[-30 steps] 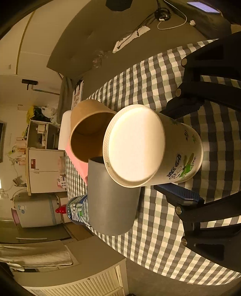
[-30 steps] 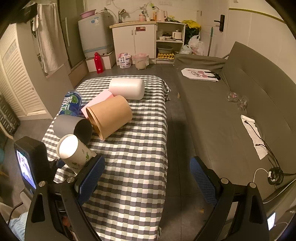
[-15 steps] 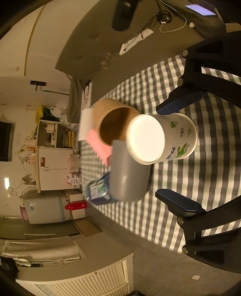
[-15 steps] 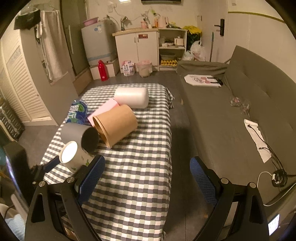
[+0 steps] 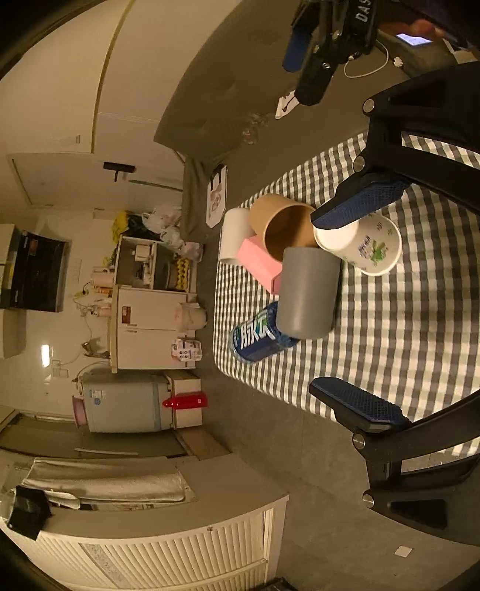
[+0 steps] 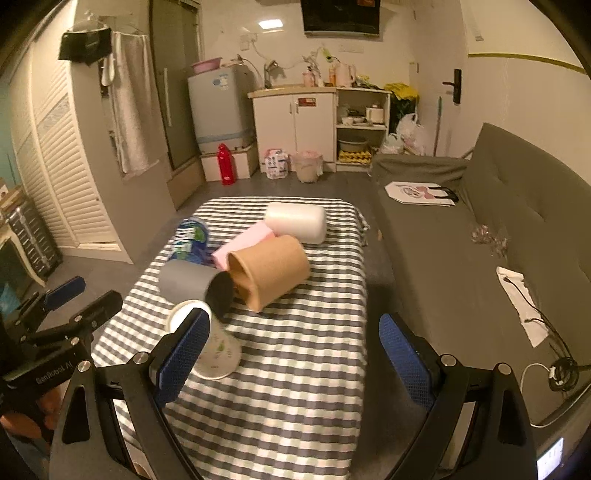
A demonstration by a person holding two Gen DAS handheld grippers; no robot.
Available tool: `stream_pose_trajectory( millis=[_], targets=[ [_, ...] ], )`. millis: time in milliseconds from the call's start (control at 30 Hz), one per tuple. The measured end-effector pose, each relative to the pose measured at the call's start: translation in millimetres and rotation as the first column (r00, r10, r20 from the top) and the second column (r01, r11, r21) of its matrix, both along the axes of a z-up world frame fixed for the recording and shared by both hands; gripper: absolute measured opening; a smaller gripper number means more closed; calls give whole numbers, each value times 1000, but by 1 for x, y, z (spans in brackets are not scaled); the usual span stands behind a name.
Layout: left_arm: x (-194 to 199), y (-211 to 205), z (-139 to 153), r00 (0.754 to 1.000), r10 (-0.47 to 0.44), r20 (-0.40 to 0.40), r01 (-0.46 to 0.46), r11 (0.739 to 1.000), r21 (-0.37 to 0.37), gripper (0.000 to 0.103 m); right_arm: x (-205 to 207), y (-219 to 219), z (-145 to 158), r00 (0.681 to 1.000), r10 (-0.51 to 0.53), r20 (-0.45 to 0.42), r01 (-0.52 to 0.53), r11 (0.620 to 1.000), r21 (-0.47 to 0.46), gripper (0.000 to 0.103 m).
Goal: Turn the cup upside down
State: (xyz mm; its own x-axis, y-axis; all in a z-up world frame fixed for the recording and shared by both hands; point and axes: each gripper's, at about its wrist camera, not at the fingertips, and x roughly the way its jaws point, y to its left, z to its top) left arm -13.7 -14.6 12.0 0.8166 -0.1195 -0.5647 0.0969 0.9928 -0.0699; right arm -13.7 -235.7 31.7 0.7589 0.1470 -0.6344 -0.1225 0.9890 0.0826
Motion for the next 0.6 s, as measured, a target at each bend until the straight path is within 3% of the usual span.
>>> stream_pose_trajectory(
  millis=[100,233,600],
  targets=[
    [-5,3,-4,1000,-5,0,5,1000,11,85,-7,5,-5,1000,10,-2,-10,999,32,93],
    [-14,8,-11,1000,8,24,-9,1000,16,97,-14,13,-16,1000,-10,17,10,1000,5,93],
    [-14,16,-28,998,61,3,-62,998,30,100,-25,25,-47,999,-46,13,47,997,-59,95]
  ],
)
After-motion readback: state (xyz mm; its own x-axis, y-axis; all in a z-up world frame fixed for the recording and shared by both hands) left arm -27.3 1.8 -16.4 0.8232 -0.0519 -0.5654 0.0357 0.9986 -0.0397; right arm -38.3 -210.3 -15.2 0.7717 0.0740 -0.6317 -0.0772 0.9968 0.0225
